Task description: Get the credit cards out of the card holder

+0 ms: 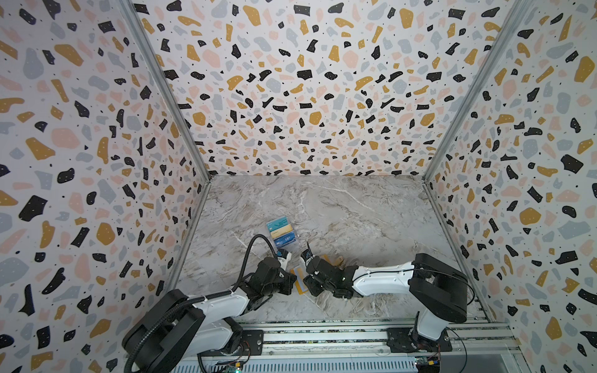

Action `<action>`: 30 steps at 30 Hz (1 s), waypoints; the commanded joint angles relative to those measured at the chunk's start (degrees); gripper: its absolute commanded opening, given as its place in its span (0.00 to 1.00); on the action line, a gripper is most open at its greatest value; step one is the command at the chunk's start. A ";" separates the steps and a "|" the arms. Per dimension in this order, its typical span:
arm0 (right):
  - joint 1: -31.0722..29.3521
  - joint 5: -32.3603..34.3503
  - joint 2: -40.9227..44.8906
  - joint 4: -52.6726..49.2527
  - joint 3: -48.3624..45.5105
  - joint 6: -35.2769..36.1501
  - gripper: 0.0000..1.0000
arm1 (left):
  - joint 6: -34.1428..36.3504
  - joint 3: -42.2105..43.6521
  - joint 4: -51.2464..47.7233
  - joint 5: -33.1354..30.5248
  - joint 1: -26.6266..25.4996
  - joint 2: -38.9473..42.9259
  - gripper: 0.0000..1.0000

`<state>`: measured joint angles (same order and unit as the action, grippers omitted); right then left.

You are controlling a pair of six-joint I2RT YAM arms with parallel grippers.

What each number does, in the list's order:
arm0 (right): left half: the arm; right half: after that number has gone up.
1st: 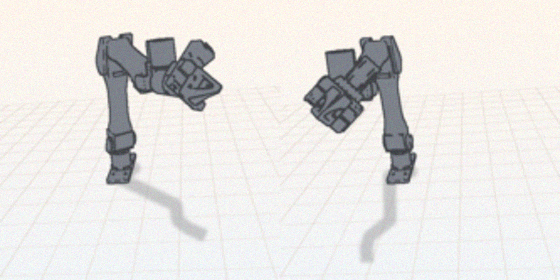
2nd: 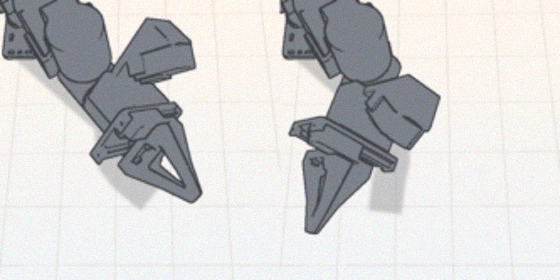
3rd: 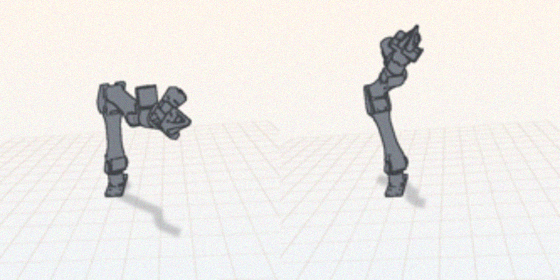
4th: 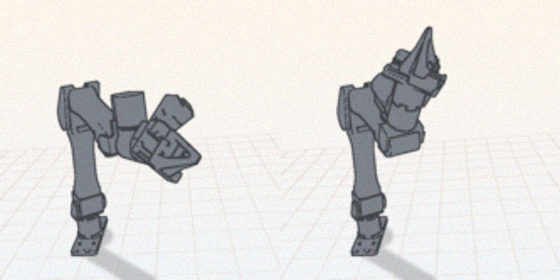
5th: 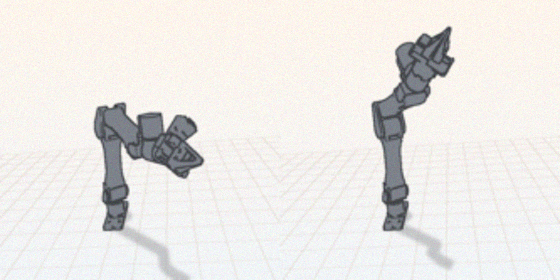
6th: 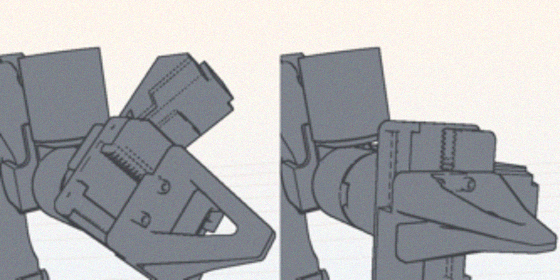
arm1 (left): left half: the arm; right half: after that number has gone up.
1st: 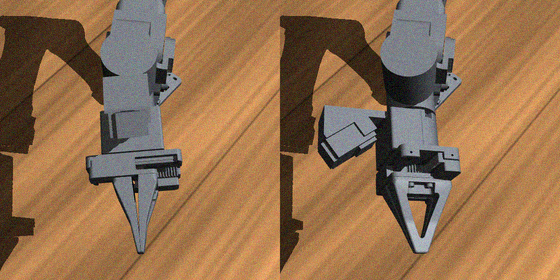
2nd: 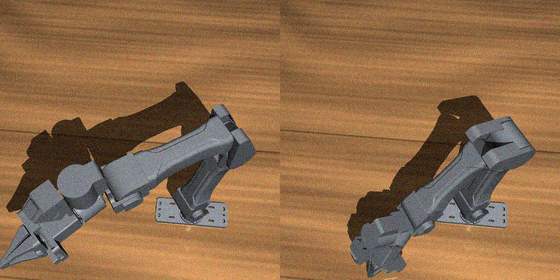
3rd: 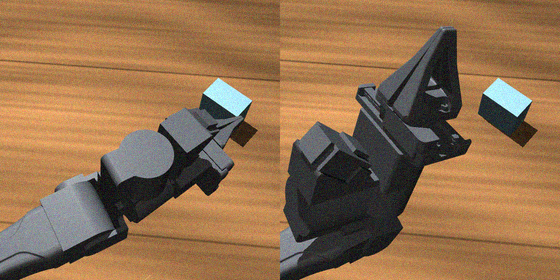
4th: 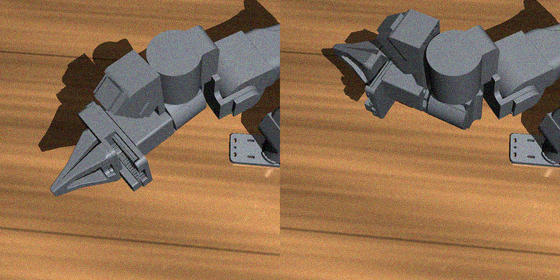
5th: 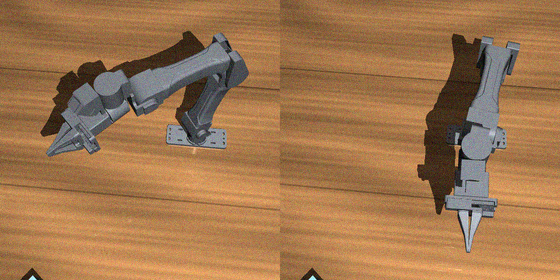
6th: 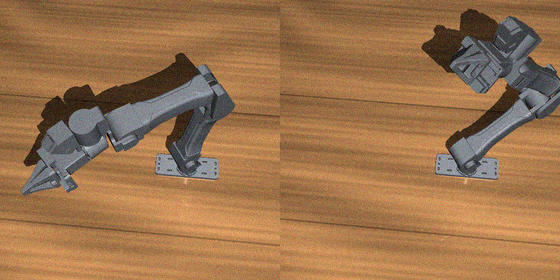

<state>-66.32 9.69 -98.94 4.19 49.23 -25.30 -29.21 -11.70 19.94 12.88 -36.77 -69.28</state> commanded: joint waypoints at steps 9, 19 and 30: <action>1.46 5.20 3.78 -3.86 -0.45 -2.38 0.49 | 0.14 0.54 -1.05 -1.04 -0.23 -0.74 0.00; 3.25 7.52 6.84 -6.09 -1.66 -3.88 0.43 | 0.12 0.41 -1.05 -1.06 -0.23 -0.95 0.00; 4.98 13.46 11.01 -14.00 -0.72 -5.81 0.36 | 0.21 0.63 -0.87 -0.73 -0.23 -0.75 0.00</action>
<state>-61.91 19.92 -90.74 -5.15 47.86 -29.87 -29.21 -11.70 20.12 12.84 -36.77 -69.41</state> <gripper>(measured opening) 0.365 0.046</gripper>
